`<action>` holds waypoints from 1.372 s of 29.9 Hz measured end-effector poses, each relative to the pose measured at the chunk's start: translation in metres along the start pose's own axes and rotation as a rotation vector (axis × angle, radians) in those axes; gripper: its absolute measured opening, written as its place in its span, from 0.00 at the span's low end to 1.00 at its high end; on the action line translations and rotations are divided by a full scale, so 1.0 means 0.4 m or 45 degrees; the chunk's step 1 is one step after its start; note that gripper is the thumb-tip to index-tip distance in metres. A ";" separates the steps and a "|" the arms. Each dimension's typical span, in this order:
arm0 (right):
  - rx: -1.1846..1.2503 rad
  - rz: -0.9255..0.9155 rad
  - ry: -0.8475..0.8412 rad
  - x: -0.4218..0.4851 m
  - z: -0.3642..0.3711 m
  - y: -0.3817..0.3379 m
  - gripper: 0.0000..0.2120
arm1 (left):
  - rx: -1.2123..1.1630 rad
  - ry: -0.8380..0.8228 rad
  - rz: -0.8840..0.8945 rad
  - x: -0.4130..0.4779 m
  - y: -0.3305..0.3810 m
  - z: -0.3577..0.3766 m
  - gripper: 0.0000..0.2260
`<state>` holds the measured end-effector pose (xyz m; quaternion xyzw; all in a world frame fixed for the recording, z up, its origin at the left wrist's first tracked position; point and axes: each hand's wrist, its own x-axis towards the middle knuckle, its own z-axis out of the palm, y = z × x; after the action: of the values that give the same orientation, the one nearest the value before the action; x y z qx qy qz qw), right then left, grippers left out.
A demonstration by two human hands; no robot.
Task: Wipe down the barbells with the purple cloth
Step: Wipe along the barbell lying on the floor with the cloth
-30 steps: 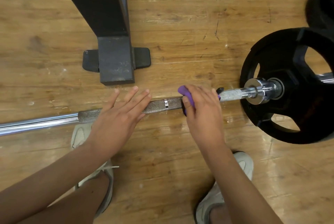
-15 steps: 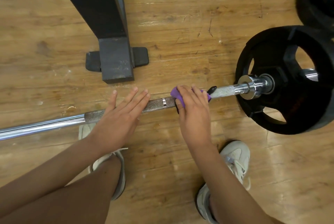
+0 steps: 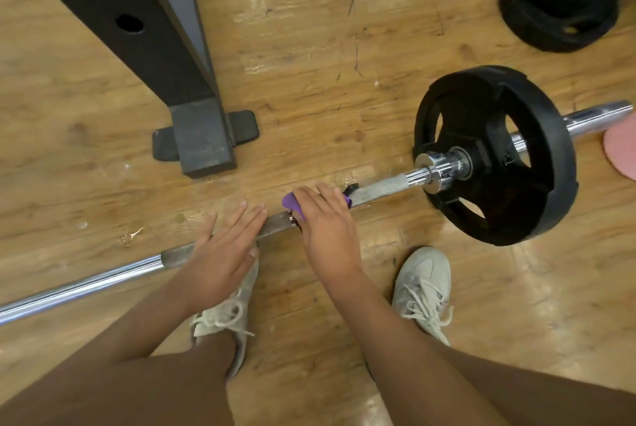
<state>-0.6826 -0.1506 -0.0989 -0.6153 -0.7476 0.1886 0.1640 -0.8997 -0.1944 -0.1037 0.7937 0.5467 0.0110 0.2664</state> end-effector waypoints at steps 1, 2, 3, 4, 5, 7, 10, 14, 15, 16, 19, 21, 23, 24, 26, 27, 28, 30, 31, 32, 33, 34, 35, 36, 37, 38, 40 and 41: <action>0.024 0.017 -0.001 -0.009 0.002 -0.005 0.15 | 0.005 -0.004 -0.006 -0.005 0.002 0.006 0.27; 0.051 0.045 -0.004 -0.018 0.003 -0.013 0.15 | 0.012 -0.007 -0.019 -0.009 0.006 0.010 0.27; 0.074 0.078 -0.008 -0.028 0.005 -0.021 0.16 | 0.016 -0.007 -0.029 -0.013 0.011 0.014 0.27; 0.084 0.105 -0.012 -0.039 0.007 -0.030 0.16 | 0.018 -0.008 -0.032 -0.017 0.015 0.017 0.27; 0.079 0.109 -0.015 -0.050 0.008 -0.036 0.17 | 0.017 -0.006 -0.031 -0.022 0.020 0.020 0.27; 0.042 0.040 -0.034 -0.068 0.007 -0.035 0.19 | 0.009 -0.005 -0.027 -0.032 0.029 0.023 0.27; 0.038 -0.099 -0.121 -0.073 -0.007 0.015 0.21 | -0.108 -0.039 -0.036 -0.038 0.036 0.019 0.28; 0.081 0.075 -0.094 -0.085 -0.038 0.059 0.19 | -0.226 -0.082 -0.052 -0.042 0.043 0.002 0.24; 0.096 0.114 -0.078 -0.089 -0.040 0.059 0.18 | -0.221 -0.072 -0.060 -0.043 0.049 0.003 0.23; 0.104 0.138 -0.071 -0.094 -0.040 0.053 0.18 | -0.201 -0.054 -0.079 -0.045 0.057 0.006 0.23; 0.083 0.147 -0.068 -0.113 -0.035 0.021 0.18 | -0.110 0.036 -0.137 -0.043 0.085 0.030 0.24; 0.029 0.062 -0.104 -0.129 -0.023 0.004 0.22 | -0.069 0.089 -0.152 -0.044 0.096 0.050 0.25; -0.015 -0.071 -0.170 -0.145 -0.016 0.012 0.27 | -0.028 0.149 -0.152 -0.049 0.097 0.070 0.24; -0.040 -0.132 -0.192 -0.146 -0.020 0.024 0.29 | -0.005 0.181 -0.149 -0.051 0.097 0.077 0.24; -0.075 -0.207 -0.206 -0.135 -0.034 0.054 0.30 | 0.038 0.235 -0.108 -0.052 0.094 0.089 0.24; -0.073 -0.201 -0.202 -0.130 -0.040 0.067 0.28 | 0.049 0.259 -0.080 -0.054 0.093 0.094 0.25; -0.060 -0.157 -0.187 -0.126 -0.047 0.074 0.25 | 0.053 0.281 -0.060 -0.056 0.091 0.099 0.26; -0.024 -0.007 -0.125 -0.129 -0.051 0.066 0.19 | 0.054 0.292 -0.045 -0.060 0.088 0.105 0.31; -0.005 0.067 -0.092 -0.135 -0.047 0.051 0.18 | 0.069 0.294 -0.026 -0.062 0.087 0.105 0.32; 0.008 0.121 -0.070 -0.144 -0.039 0.034 0.18 | 0.093 0.298 0.009 -0.065 0.083 0.106 0.32; 0.012 0.146 -0.062 -0.155 -0.030 0.016 0.18 | 0.124 0.296 0.053 -0.069 0.077 0.110 0.32; 0.006 0.137 -0.063 -0.165 -0.023 0.006 0.18 | 0.160 0.284 0.101 -0.073 0.070 0.114 0.32; -0.006 0.101 -0.071 -0.173 -0.017 0.005 0.20 | 0.201 0.262 0.149 -0.077 0.063 0.116 0.33; -0.018 0.058 -0.084 -0.176 -0.017 0.013 0.21 | 0.250 0.248 0.192 -0.080 0.057 0.118 0.34; -0.029 0.018 -0.098 -0.174 -0.022 0.028 0.23 | 0.290 0.243 0.222 -0.082 0.053 0.120 0.34; -0.036 -0.001 -0.105 -0.168 -0.028 0.044 0.24 | 0.315 0.247 0.239 -0.083 0.049 0.121 0.34; 0.003 0.061 -0.100 -0.153 -0.038 0.067 0.20 | 0.336 0.265 0.246 -0.085 0.051 0.124 0.33; 0.031 0.123 -0.081 -0.148 -0.040 0.064 0.18 | 0.340 0.275 0.242 -0.084 0.053 0.123 0.33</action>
<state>-0.6418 -0.2028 -0.0982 -0.6422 -0.7196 0.2248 0.1384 -0.8795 -0.2496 -0.1276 0.8643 0.4913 0.0485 0.0963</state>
